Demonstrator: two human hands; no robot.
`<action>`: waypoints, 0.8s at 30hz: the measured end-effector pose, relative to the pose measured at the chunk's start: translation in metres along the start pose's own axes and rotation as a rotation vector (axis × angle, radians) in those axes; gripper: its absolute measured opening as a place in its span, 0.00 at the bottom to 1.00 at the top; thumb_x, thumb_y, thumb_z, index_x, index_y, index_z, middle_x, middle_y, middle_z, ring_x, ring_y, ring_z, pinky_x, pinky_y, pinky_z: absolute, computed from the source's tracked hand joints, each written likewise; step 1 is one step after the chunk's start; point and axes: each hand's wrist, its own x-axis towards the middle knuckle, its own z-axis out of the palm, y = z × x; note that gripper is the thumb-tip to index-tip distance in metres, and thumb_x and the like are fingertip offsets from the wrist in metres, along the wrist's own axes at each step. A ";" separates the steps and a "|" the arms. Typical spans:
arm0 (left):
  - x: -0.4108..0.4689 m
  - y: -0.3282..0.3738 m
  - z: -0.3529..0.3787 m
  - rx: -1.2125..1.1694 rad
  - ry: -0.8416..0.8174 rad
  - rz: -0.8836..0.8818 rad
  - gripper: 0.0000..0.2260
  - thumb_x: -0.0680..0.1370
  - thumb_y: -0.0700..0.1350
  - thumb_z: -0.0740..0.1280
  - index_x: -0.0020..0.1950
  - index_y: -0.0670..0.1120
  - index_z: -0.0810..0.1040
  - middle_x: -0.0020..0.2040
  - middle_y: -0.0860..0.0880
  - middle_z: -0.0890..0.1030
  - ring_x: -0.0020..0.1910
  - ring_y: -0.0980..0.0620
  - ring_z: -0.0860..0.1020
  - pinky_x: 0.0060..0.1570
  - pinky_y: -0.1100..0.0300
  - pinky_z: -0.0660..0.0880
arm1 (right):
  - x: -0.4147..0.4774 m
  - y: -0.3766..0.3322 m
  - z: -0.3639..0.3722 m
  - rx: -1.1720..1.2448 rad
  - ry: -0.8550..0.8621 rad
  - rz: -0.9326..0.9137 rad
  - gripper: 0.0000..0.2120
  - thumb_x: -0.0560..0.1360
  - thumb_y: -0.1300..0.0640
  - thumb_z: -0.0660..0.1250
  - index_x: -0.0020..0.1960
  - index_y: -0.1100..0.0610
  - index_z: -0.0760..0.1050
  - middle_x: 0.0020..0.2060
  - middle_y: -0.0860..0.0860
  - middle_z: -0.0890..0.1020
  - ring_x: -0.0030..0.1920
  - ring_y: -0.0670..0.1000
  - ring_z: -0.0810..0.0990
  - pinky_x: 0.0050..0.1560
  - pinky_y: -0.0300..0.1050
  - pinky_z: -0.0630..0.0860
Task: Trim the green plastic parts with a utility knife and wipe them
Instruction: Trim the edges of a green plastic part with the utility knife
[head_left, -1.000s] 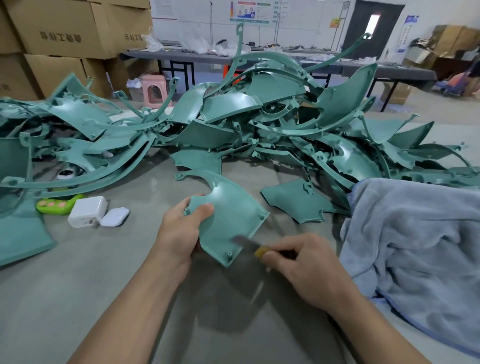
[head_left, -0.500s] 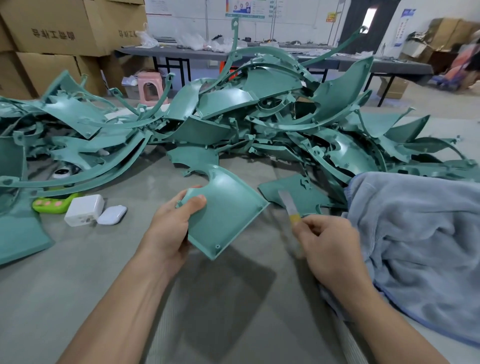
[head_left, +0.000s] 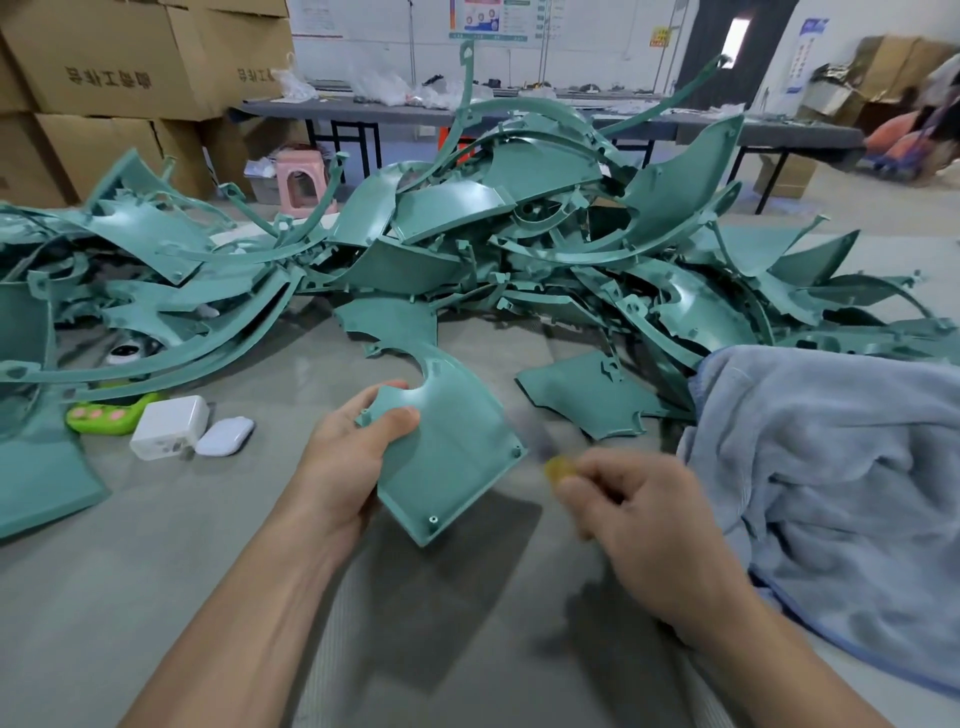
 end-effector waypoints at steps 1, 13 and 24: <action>0.000 -0.001 0.000 0.003 0.003 0.000 0.09 0.79 0.37 0.69 0.54 0.49 0.84 0.49 0.43 0.87 0.40 0.47 0.85 0.38 0.55 0.83 | -0.004 -0.005 0.006 -0.010 -0.138 -0.012 0.16 0.77 0.46 0.67 0.36 0.55 0.74 0.26 0.51 0.73 0.27 0.41 0.67 0.29 0.42 0.65; -0.015 0.028 -0.025 -0.036 -0.226 -0.068 0.18 0.62 0.37 0.67 0.51 0.45 0.83 0.43 0.40 0.84 0.34 0.41 0.83 0.35 0.51 0.81 | 0.011 0.003 -0.011 0.295 0.152 0.269 0.16 0.80 0.62 0.67 0.34 0.56 0.80 0.37 0.64 0.82 0.35 0.53 0.73 0.40 0.50 0.70; -0.011 0.007 -0.012 0.163 -0.567 -0.294 0.30 0.62 0.40 0.75 0.65 0.48 0.83 0.62 0.33 0.81 0.57 0.36 0.81 0.65 0.37 0.75 | 0.012 -0.006 -0.022 1.165 -0.128 0.476 0.08 0.72 0.61 0.69 0.40 0.65 0.85 0.46 0.62 0.84 0.45 0.57 0.86 0.45 0.48 0.84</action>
